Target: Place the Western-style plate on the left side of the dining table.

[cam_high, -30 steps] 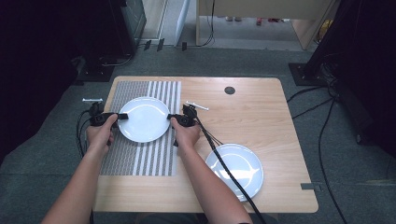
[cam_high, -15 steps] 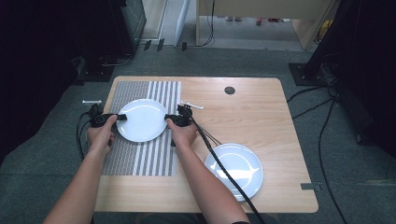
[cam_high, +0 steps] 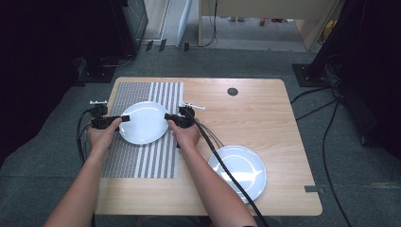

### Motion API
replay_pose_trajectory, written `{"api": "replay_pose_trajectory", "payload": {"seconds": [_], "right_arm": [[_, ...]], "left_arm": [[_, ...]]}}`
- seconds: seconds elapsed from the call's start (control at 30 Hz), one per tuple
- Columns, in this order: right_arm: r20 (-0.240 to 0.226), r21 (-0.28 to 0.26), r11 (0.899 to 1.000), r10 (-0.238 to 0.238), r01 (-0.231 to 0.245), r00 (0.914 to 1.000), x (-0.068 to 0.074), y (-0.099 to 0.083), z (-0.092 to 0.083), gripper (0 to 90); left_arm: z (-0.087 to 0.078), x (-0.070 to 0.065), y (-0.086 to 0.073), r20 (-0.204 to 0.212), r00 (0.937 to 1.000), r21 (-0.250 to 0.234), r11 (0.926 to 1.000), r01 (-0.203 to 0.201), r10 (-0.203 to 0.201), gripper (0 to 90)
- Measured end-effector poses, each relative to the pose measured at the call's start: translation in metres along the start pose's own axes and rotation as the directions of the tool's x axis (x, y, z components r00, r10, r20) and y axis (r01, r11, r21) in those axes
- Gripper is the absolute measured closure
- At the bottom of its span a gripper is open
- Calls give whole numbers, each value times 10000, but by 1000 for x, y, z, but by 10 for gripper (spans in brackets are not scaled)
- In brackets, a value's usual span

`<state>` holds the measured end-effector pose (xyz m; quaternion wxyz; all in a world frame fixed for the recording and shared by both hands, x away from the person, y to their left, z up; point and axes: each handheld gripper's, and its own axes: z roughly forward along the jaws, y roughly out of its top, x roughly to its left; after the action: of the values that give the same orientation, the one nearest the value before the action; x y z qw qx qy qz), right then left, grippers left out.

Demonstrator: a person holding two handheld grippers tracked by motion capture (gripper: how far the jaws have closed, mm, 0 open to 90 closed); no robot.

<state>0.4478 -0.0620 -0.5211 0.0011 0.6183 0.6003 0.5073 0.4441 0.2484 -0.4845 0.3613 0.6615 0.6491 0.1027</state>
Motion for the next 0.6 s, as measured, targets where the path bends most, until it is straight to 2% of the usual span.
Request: {"api": "replay_pose_trajectory", "payload": {"seconds": [0.17,0.2,0.23,0.27,0.3,0.33,0.37,0.4,0.43,0.47,0.6], "right_arm": [[-402,-377,9992,-139,123,9991,10,7,-12,454],[-402,-377,9992,-139,123,9991,10,7,-12,454],[-779,-401,9992,19,-51,9970,15,11,-18,408],[-779,-401,9992,19,-51,9970,15,11,-18,408],[-980,-520,9986,-22,-29,9952,19,13,-23,375],[-995,-478,9987,-244,197,9947,22,14,-27,371],[-1018,-438,9971,-668,626,9926,24,15,-31,358],[-1018,-438,9971,-668,626,9926,24,15,-31,358],[-1017,-360,9917,-1264,1234,9868,30,16,-39,336],[-992,-370,9907,-1339,1308,9860,33,17,-42,326],[-1242,-328,9849,-1729,1701,9771,44,19,-59,280]], "left_arm": [[-21,-7,0,92,9994,-589,9977,-324,330,169],[-21,-7,0,92,9994,-589,9977,-324,330,169],[-29,-11,-2,234,9993,-800,9965,-257,277,161],[-29,-11,-2,234,9993,-800,9965,-257,277,159],[-37,-15,-5,437,9988,-1051,9943,-174,221,159],[-40,-17,-6,445,9985,-1068,9939,-267,316,159],[-43,-20,-8,392,9979,-1099,9929,-461,507,159],[-43,-20,-8,392,9979,-1099,9929,-461,507,159],[-46,-23,-10,411,9971,-1161,9915,-593,645,159],[-50,-29,-15,396,9948,-1155,9894,-884,935,158],[-59,-40,-28,492,9876,-1172,9828,-1424,1490,136]]}}
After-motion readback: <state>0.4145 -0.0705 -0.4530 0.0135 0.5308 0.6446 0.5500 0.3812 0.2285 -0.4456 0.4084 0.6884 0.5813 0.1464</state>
